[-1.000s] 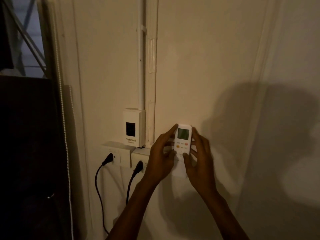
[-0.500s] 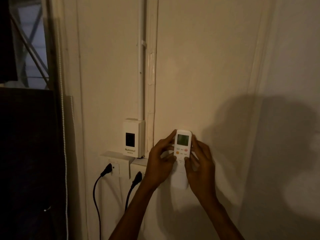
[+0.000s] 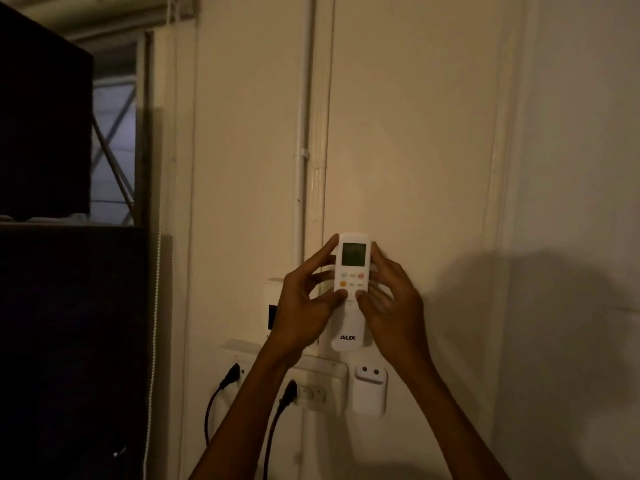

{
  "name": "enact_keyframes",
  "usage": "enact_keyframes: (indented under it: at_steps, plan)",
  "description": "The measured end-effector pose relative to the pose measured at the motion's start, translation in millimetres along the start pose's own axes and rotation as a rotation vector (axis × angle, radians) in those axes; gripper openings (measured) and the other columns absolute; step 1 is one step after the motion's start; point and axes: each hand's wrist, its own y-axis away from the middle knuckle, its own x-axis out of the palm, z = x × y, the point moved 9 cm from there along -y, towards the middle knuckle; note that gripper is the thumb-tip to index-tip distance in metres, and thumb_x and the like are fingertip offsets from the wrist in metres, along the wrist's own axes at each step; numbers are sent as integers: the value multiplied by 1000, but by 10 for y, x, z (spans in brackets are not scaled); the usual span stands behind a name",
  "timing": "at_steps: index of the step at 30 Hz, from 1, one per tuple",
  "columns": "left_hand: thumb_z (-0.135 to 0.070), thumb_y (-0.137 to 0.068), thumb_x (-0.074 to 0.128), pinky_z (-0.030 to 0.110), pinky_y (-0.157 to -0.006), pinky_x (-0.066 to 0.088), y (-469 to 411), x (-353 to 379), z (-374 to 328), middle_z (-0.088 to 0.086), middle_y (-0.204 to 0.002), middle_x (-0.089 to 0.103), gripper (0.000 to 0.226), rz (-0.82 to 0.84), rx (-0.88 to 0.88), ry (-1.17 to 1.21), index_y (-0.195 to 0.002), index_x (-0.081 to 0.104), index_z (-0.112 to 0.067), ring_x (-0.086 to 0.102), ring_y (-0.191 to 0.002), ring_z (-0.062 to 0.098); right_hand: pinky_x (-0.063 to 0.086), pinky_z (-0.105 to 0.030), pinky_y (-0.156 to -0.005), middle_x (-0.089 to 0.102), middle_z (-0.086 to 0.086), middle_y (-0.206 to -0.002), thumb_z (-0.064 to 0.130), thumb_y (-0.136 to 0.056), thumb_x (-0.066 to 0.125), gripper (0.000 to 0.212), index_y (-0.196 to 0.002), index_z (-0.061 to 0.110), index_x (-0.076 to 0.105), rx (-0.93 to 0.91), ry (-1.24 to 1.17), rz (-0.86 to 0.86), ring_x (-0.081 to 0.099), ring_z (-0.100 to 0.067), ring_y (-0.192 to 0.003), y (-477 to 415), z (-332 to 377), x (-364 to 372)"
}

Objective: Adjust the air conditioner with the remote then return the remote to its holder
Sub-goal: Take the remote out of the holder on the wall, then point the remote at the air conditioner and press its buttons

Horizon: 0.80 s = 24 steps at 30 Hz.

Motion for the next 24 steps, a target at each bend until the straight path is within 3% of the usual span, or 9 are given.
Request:
enact_keyframes:
  at_steps: [4,10,14,18,21,24]
  plan:
    - [7,-80,67,9,-74,54,79,-335,-228,-14,-122,62,74,-18,-12,-12,-137,44,-35,62,-107,-1,55,-19,-84,51,-2,-136,1,-80,65,65,-132,32,41,-10,-157,41,56,-16,-119,60,381,182]
    - [0,-82,68,14,-75,57,333,-907,-770,-10,-127,61,71,-27,-16,-46,-139,42,-35,61,-111,4,55,-14,-78,55,-1,-130,0,-80,65,63,-130,32,44,-30,-232,95,60,-12,-113,216,1062,488]
    - [0,-82,68,31,-91,56,604,-1325,-1173,-9,-129,61,71,-38,-18,-67,-138,42,-36,61,-112,5,54,-14,-80,53,-3,-132,-3,-81,63,64,-136,23,43,-38,-263,115,57,-16,-118,444,1592,714]
    - [3,-81,68,42,-96,55,916,-1777,-1576,-8,-125,62,72,-48,-22,-88,-139,42,-32,61,-114,8,54,-13,-79,52,-2,-132,-2,-82,63,64,-134,29,42,-75,-305,146,57,-13,-116,754,2227,886]
    - [6,-80,67,35,-91,58,1191,-2083,-1923,-16,-120,60,74,-48,-15,-87,-133,43,-40,60,-113,5,52,-9,-75,51,-1,-132,-3,-82,63,63,-134,26,41,-101,-320,156,57,-12,-115,1016,2707,1003]
    - [8,-78,67,19,-81,58,1505,-2325,-2263,-15,-126,57,80,-19,-20,-104,-128,41,-48,58,-115,4,53,-9,-73,49,0,-134,-1,-82,63,63,-135,24,40,-89,-328,160,57,-14,-115,1279,3103,1116]
